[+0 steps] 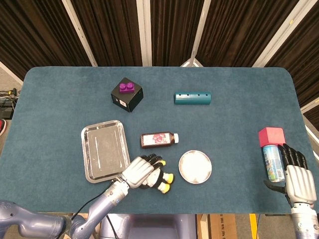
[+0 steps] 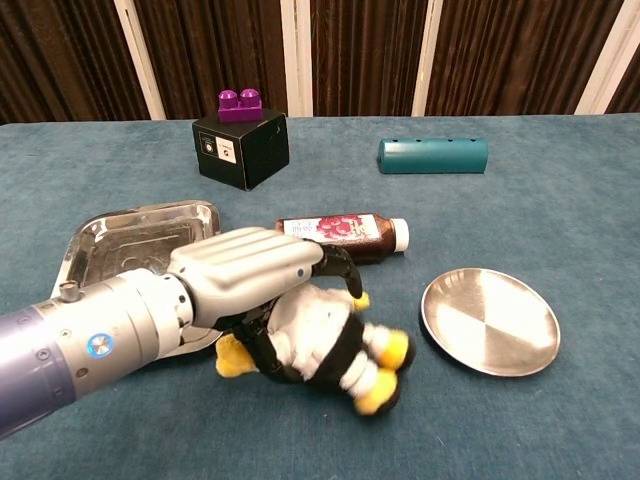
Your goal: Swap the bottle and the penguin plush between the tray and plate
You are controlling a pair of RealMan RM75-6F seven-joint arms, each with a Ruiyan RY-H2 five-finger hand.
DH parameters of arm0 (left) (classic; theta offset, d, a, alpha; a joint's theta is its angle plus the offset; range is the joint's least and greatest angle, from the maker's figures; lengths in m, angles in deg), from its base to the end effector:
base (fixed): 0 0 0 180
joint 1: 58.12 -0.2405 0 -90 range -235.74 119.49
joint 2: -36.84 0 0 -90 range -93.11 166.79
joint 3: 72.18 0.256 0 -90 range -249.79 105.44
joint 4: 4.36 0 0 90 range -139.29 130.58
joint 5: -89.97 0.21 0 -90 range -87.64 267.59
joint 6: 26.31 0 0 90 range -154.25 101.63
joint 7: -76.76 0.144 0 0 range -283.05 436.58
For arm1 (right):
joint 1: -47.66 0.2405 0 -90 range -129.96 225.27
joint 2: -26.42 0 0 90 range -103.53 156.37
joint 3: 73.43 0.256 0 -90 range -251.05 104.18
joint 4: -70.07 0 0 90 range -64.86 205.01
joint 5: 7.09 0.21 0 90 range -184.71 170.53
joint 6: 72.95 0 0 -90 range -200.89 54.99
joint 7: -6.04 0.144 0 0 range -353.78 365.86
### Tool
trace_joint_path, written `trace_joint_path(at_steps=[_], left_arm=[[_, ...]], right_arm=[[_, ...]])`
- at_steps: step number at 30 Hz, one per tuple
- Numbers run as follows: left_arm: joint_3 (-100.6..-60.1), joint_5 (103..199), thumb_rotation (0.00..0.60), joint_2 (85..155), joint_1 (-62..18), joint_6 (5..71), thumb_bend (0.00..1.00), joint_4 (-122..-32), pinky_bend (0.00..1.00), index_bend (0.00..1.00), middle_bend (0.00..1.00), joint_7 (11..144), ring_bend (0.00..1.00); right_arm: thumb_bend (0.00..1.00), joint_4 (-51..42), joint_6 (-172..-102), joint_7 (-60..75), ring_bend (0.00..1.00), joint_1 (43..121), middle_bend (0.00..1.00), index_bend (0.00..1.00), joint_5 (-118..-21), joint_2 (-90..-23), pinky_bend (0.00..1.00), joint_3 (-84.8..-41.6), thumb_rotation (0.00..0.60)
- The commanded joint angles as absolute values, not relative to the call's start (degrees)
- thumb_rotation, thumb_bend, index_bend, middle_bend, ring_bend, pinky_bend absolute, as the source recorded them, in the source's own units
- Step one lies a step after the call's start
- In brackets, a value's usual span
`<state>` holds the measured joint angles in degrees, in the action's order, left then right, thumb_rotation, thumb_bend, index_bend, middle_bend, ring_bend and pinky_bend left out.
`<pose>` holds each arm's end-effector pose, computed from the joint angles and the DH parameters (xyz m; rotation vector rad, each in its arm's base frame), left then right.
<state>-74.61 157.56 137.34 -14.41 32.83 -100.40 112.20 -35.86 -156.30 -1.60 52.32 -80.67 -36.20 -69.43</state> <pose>-0.0696 0.2413 -0.0867 -2.1951 -0.8518 -1.0098 -0.2939 -0.1773 0.1531 1.2205 -1.0840 0.8363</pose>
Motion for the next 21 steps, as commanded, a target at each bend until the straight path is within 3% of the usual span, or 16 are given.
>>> trace_joint_path(at_steps=[1,10,15,21], left_arm=[[-74.14,156.98,0.6,135.77,-14.56,32.53,0.17,-102.5,0.29,0.16,0.04,113.17,0.06],[-74.1,153.8,0.6,126.92,-16.73,39.26,0.12,-115.36,0.29,0.11,0.02,121.03,0.03],[-79.38,161.12,0.6,129.67,-19.12,48.06,0.12,-112.65,0.26,0.11,0.03,113.77,0.04],[-86.58,152.93,0.6,132.09,-15.39,43.54,0.11,-109.04,0.2,0.1,0.02,113.76,0.02]], right_arm=[[0.1,-35.93,-156.3,-1.62,0.0,52.23,0.05,0.04,-80.56,-36.15,0.0,-69.3,0.6],[0.1,-36.41,-155.56,-1.6,0.0,52.0,0.05,0.04,-79.84,-35.59,0.0,-69.04,0.6],[0.1,-36.27,-155.08,-2.17,0.0,52.11,0.05,0.04,-79.41,-35.9,0.0,-68.88,0.6],[0.1,-35.77,-154.05,-2.75,0.0,52.47,0.05,0.04,-77.66,-36.32,0.0,-68.26,0.6]])
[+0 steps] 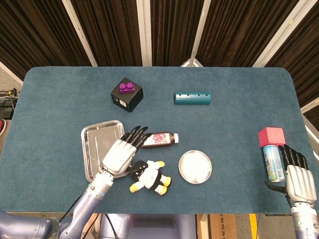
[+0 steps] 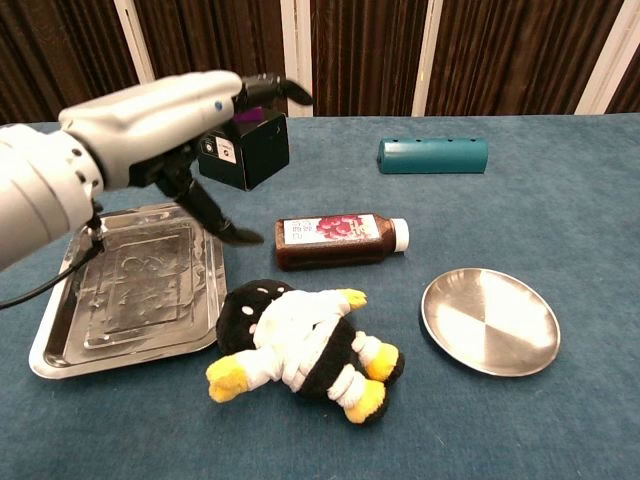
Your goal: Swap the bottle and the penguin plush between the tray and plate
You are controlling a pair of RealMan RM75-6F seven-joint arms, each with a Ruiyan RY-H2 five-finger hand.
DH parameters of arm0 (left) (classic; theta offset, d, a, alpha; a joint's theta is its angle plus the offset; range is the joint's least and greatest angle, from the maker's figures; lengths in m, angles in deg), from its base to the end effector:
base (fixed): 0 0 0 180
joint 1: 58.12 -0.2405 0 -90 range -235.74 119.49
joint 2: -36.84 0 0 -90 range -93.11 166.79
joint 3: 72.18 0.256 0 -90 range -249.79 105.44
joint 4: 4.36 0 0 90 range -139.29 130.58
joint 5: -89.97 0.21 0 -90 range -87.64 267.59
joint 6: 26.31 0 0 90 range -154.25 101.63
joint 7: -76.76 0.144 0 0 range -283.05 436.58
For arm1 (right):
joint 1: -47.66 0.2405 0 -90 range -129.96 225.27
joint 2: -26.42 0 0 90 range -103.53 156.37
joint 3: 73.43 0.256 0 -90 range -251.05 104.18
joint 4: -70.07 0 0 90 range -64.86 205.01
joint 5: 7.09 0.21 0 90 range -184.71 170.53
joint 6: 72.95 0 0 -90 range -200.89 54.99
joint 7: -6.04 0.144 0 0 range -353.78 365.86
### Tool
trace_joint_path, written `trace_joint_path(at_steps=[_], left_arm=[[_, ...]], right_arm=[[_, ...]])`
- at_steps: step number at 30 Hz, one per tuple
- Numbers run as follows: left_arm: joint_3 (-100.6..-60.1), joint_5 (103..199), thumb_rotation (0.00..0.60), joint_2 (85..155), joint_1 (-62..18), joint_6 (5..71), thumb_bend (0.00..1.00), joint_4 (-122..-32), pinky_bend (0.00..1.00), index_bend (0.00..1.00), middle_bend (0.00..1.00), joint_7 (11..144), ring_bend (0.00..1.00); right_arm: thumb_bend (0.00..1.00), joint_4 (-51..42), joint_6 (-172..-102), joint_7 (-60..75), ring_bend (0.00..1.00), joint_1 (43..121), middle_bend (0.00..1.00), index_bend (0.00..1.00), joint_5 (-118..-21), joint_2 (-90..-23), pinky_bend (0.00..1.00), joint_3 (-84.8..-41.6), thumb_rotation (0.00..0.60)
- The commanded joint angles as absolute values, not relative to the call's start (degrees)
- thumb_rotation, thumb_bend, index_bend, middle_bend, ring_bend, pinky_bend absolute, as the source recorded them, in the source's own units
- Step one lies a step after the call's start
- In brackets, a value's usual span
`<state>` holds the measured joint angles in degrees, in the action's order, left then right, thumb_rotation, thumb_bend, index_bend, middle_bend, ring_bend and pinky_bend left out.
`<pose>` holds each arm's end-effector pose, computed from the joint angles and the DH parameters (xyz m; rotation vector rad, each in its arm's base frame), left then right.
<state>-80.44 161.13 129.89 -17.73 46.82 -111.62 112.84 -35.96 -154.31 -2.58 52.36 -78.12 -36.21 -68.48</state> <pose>-0.0535 0.2629 -0.0034 -1.8487 -0.8187 -1.2499 -0.2988 -0.1795 0.1513 1.2071 -1.1110 0.7969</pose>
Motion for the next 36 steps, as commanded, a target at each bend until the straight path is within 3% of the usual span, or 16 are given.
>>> trace_joint_path(at_steps=[1,5,12,20,25,36], left_arm=[[-88.15,150.17,0.6,132.71,-14.31,42.66,0.1,-108.53,0.19,0.1,0.01,114.91,0.01],[-92.81,139.45,0.6,135.77,-9.57,40.42,0.06,-105.46,0.17,0.09,0.0,120.48,0.0],[-95.05,128.22,0.6,142.05,-3.68,40.14,0.03,-97.75,0.15,0.08,0.0,126.09,0.0],[-94.68,124.87,0.6,146.82,-0.98,38.06,0.03,-87.78,0.15,0.08,0.0,124.86,0.0],[-94.03,124.61,0.6,149.47,0.64,36.38,0.06,-82.31,0.2,0.09,0.05,124.22,0.01],[-92.93,126.54,0.6,153.13,2.51,34.96,0.22,-75.21,0.35,0.19,0.23,122.91,0.18]], right_arm=[[0.1,-35.71,-153.94,-2.77,0.0,52.49,0.05,0.04,-77.43,-36.36,0.0,-68.17,0.6],[0.1,-35.35,-153.39,-2.66,0.0,52.67,0.05,0.04,-76.48,-36.46,0.0,-67.74,0.6],[0.1,-35.02,-152.0,-2.37,0.0,53.08,0.05,0.04,-75.49,-36.33,0.0,-67.48,0.6],[0.1,-34.54,-151.45,-1.33,0.0,52.95,0.05,0.04,-75.52,-36.0,0.0,-67.55,0.6],[0.1,-34.35,-151.26,-0.51,0.0,52.83,0.05,0.04,-75.46,-35.65,0.0,-67.46,0.6],[0.1,-34.04,-150.75,0.25,0.0,52.81,0.05,0.04,-75.24,-35.39,0.0,-67.3,0.6]])
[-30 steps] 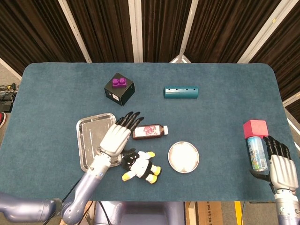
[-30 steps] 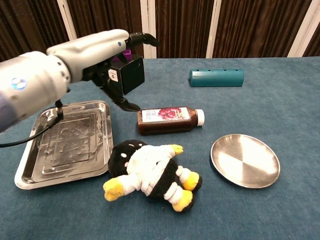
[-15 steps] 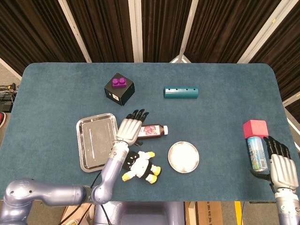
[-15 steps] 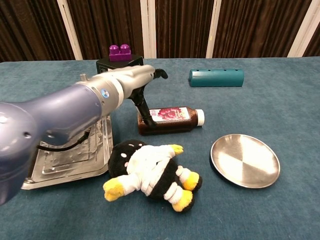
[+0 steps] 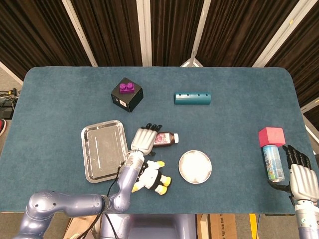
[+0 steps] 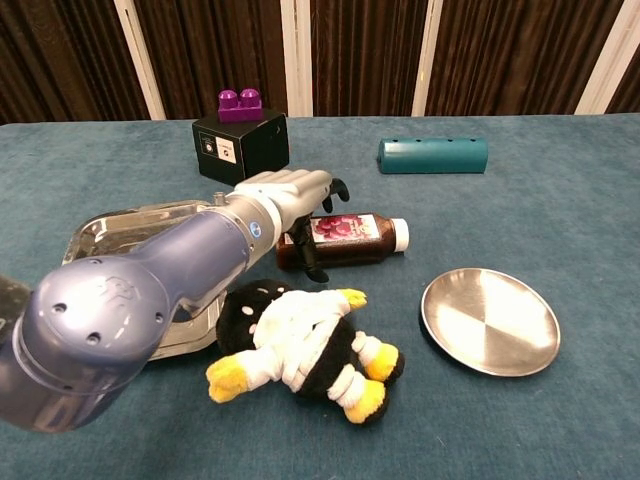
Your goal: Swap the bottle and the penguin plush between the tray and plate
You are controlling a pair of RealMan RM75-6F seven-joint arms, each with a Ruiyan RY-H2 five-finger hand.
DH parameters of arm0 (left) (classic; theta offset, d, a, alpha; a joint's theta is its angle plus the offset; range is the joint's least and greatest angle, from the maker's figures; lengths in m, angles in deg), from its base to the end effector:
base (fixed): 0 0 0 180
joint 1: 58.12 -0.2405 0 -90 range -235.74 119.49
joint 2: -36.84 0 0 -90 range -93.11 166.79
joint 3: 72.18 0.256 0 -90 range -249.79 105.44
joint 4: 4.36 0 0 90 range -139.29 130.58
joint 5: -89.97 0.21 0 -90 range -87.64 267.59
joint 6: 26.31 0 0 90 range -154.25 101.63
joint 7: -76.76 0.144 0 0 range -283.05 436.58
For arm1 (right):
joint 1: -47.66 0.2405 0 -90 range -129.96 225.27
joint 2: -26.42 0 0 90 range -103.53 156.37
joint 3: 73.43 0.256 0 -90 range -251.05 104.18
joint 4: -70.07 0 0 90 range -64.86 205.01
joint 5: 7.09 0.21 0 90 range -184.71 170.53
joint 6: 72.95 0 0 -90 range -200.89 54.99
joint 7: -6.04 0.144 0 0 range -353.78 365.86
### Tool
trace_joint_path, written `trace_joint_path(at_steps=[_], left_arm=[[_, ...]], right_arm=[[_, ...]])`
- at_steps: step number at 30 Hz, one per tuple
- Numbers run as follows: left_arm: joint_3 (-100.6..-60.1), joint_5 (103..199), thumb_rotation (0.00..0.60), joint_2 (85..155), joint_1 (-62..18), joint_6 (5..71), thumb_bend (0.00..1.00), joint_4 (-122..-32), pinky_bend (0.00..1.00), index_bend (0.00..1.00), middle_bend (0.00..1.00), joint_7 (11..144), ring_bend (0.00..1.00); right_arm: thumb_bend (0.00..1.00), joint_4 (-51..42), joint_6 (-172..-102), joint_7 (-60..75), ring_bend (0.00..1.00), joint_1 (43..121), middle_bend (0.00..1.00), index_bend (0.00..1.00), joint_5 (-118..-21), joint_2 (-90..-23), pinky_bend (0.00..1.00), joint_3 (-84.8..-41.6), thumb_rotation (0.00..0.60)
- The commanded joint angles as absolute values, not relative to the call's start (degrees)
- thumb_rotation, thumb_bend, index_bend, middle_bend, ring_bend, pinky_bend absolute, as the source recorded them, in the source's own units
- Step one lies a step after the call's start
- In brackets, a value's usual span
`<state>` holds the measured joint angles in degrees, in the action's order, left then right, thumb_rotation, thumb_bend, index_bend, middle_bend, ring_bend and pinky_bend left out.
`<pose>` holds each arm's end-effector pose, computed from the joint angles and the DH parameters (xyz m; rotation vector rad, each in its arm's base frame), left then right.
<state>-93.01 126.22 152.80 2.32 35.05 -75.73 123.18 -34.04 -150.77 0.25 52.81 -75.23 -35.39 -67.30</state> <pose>-0.0224 0.3482 -0.1238 -1.8132 -0.9885 -0.8250 -0.3124 -0.1849 0.1546 1.1810 -1.1599 0.7710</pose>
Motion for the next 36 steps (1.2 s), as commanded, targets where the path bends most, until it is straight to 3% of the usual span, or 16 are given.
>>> trace_joint_path(at_steps=[1,9,16,22,29,36], left_arm=[[-92.94,126.71,0.6,153.24,2.58,34.95,0.25,-74.88,0.37,0.21,0.27,122.85,0.21],[-92.73,128.65,0.6,152.9,2.77,33.02,0.43,-73.16,0.48,0.35,0.46,120.92,0.35],[-92.3,130.17,0.6,150.24,1.86,30.53,0.44,-75.25,0.48,0.38,0.46,118.4,0.35],[-92.1,135.49,0.6,141.2,-2.1,32.15,0.43,-87.47,0.46,0.37,0.45,113.41,0.35],[-83.64,146.26,0.6,123.84,-10.98,37.82,0.43,-101.87,0.44,0.37,0.43,112.61,0.34],[-76.2,153.36,0.6,114.72,-18.02,36.43,0.42,-101.83,0.43,0.37,0.41,101.57,0.33]], right_arm=[[0.1,-34.08,-150.75,0.26,0.0,52.8,0.05,0.04,-75.31,-35.37,0.0,-67.32,0.6],[0.1,-34.2,-150.91,0.19,0.0,52.74,0.05,0.04,-75.58,-35.41,0.0,-67.32,0.6],[0.1,-34.32,-151.02,0.05,0.0,52.67,0.05,0.04,-75.72,-35.46,0.0,-67.37,0.6],[0.1,-34.38,-151.17,0.28,0.0,52.56,0.05,0.04,-75.98,-35.33,0.0,-67.37,0.6],[0.1,-34.78,-151.3,0.09,0.0,52.47,0.05,0.04,-76.5,-35.36,0.0,-67.58,0.6],[0.1,-35.61,-151.42,-1.25,0.0,52.68,0.05,0.05,-76.72,-35.7,0.0,-67.68,0.6]])
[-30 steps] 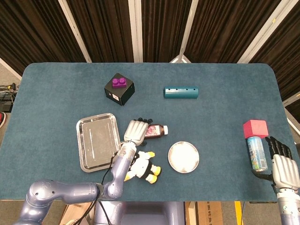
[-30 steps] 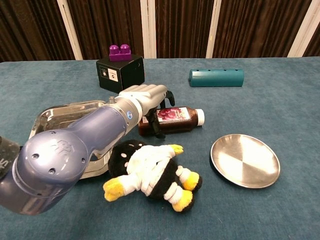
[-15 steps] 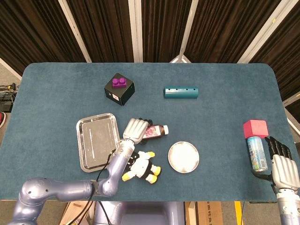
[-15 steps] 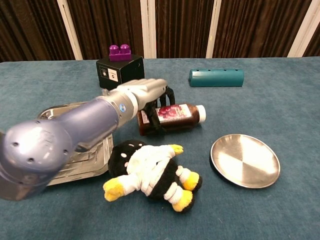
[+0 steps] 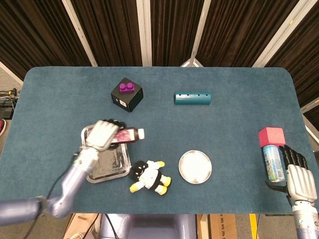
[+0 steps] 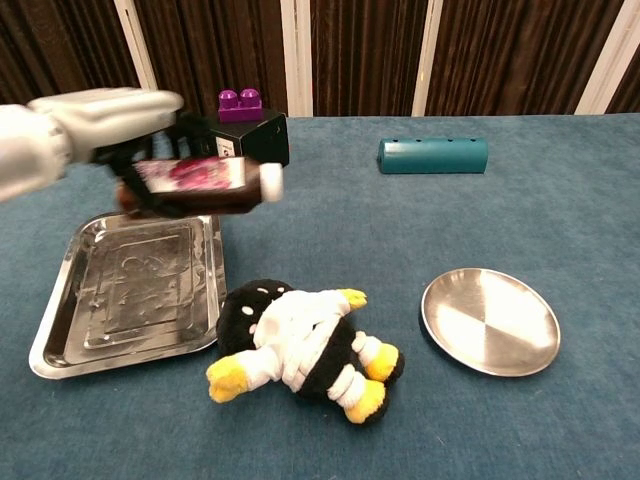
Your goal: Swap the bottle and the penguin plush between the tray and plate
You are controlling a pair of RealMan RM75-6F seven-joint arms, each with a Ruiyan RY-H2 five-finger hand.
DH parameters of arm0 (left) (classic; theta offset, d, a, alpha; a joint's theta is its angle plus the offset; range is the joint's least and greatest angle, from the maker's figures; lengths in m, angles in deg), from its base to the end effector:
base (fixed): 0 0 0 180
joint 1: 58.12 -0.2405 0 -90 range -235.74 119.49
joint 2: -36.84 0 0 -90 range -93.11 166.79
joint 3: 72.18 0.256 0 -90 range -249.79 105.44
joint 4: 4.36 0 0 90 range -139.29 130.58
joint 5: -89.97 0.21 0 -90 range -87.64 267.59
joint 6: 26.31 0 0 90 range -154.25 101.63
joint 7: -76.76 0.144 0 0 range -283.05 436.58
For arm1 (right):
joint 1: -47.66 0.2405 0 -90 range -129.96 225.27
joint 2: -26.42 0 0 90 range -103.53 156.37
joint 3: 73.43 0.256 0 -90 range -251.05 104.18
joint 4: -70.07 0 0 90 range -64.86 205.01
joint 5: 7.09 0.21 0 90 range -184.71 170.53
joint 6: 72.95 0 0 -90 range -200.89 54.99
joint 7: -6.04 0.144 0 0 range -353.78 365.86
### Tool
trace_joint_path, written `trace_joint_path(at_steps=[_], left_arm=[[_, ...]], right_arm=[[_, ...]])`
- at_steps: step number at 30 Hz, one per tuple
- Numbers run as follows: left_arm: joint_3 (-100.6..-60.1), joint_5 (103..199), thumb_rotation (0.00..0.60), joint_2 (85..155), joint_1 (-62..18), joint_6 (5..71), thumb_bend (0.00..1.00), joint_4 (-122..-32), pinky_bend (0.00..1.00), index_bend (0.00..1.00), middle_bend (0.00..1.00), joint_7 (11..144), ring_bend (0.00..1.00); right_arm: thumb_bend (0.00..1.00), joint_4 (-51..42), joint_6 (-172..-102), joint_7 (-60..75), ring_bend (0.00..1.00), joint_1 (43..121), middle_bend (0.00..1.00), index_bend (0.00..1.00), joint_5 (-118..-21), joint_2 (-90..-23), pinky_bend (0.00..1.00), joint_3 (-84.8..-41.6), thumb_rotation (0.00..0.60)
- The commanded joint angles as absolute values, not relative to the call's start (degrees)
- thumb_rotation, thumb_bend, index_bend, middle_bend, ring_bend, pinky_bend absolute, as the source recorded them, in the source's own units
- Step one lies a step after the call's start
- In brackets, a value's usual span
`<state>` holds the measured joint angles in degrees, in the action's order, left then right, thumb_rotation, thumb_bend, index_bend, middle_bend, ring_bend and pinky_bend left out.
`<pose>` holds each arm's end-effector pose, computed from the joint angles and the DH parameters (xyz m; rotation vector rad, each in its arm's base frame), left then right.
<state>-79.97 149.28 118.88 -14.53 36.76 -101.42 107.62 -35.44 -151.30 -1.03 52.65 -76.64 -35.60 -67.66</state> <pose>-0.1308 0.3281 0.0192 -1.8549 -0.8105 -0.8926 -0.3042 -0.1831 0.1506 1.2055 -1.1544 0.7828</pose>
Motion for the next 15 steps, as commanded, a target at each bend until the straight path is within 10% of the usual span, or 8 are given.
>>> trace_joint_path(at_steps=[1,15], left_arm=[[-75.35,154.17,0.6,114.16,-18.59,36.03,0.42,-101.07,0.43,0.36,0.41,100.49,0.33],[-72.43,160.32,0.6,118.83,-21.84,32.19,0.41,-86.84,0.43,0.36,0.36,88.75,0.32]], right_arm=[[0.1,-35.71,-151.53,-1.39,0.0,52.66,0.05,0.05,-76.81,-35.74,0.0,-67.72,0.6],[0.1,-35.81,-151.87,-1.73,0.0,52.49,0.05,0.06,-76.87,-35.85,0.0,-67.78,0.6]])
